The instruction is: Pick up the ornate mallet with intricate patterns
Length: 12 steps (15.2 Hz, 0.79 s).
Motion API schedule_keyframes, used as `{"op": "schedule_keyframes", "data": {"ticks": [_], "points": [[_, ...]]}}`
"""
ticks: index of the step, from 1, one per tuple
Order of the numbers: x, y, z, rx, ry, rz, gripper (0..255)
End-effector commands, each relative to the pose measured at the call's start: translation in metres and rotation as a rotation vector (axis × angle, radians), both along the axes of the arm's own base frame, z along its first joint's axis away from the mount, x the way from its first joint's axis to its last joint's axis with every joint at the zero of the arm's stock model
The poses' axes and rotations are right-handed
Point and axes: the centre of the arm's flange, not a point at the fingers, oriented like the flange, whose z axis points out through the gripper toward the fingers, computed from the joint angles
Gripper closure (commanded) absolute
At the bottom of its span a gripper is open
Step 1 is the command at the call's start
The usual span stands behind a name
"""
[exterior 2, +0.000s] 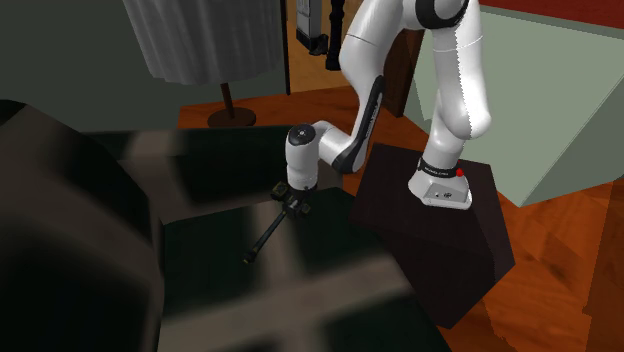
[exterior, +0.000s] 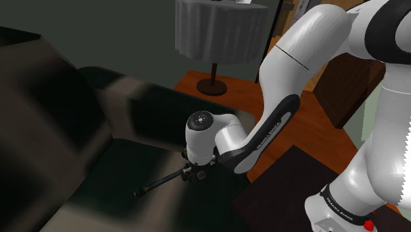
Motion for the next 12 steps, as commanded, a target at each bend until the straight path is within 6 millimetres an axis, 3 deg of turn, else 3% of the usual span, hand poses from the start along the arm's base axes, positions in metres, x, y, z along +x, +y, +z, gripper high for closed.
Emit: {"op": "schedule_keyframes", "data": {"ticks": [1,2,3,12], "points": [[-0.0010,-0.0011,-0.0072,0.000,0.000,0.000,0],[-0.0010,-0.0011,-0.0072,0.000,0.000,0.000,0],[-0.0014,-0.0014,-0.0074,0.000,0.000,0.000,255],[-0.0010,-0.0011,-0.0072,0.000,0.000,0.000,255]]}}
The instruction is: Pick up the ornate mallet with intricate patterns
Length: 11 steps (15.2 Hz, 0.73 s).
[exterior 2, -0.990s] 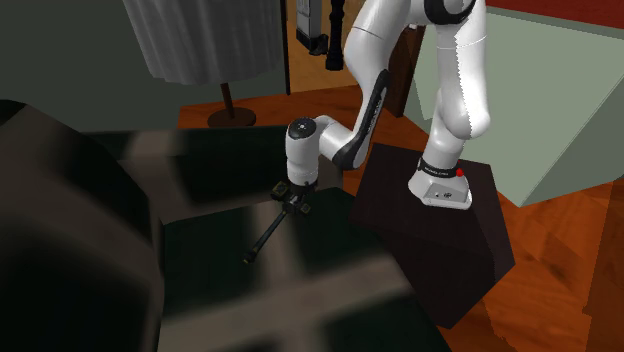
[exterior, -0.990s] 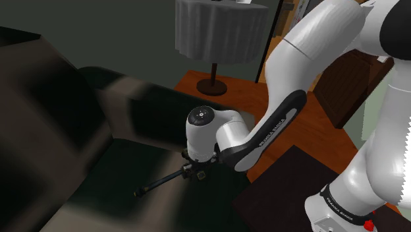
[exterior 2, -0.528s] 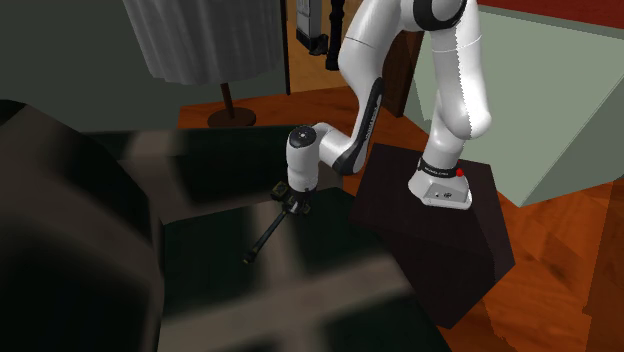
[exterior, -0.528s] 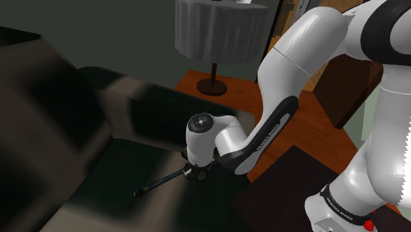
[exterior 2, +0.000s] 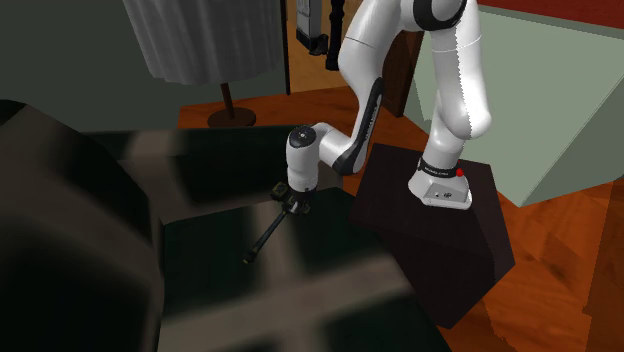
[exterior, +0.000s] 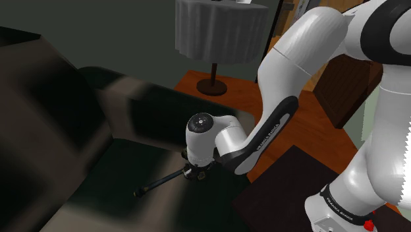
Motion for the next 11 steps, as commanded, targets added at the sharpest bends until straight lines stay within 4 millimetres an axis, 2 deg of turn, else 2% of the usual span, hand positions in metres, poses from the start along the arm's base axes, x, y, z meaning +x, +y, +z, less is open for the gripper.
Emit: {"op": "schedule_keyframes", "data": {"ticks": [1,11], "points": [[0.000,-0.001,0.004,-0.001,0.002,-0.001,255],[0.000,-0.001,0.057,-0.001,0.002,-0.001,255]]}}
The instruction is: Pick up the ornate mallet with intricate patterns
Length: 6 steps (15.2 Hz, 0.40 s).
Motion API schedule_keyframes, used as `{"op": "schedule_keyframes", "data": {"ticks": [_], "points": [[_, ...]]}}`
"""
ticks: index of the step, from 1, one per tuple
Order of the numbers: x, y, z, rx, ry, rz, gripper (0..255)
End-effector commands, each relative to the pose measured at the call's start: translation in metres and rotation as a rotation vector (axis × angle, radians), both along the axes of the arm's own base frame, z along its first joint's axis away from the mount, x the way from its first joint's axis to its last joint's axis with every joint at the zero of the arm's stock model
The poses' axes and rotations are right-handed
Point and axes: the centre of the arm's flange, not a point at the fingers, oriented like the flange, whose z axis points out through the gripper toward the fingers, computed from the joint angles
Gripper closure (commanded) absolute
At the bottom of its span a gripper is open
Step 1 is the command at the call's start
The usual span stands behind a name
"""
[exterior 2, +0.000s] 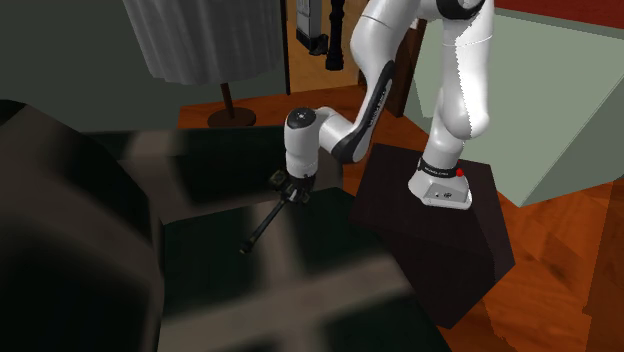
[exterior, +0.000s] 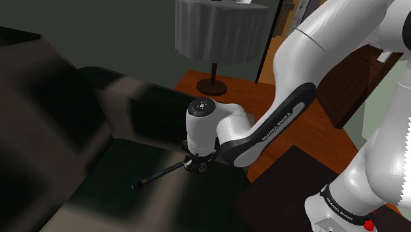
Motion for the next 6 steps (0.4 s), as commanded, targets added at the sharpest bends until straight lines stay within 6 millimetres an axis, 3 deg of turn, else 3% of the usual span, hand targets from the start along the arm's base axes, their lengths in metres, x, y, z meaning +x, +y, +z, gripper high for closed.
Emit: {"op": "schedule_keyframes", "data": {"ticks": [1,6], "points": [[-0.002,0.000,0.011,0.000,0.000,0.000,255],[-0.002,0.000,0.028,0.000,0.000,0.000,255]]}}
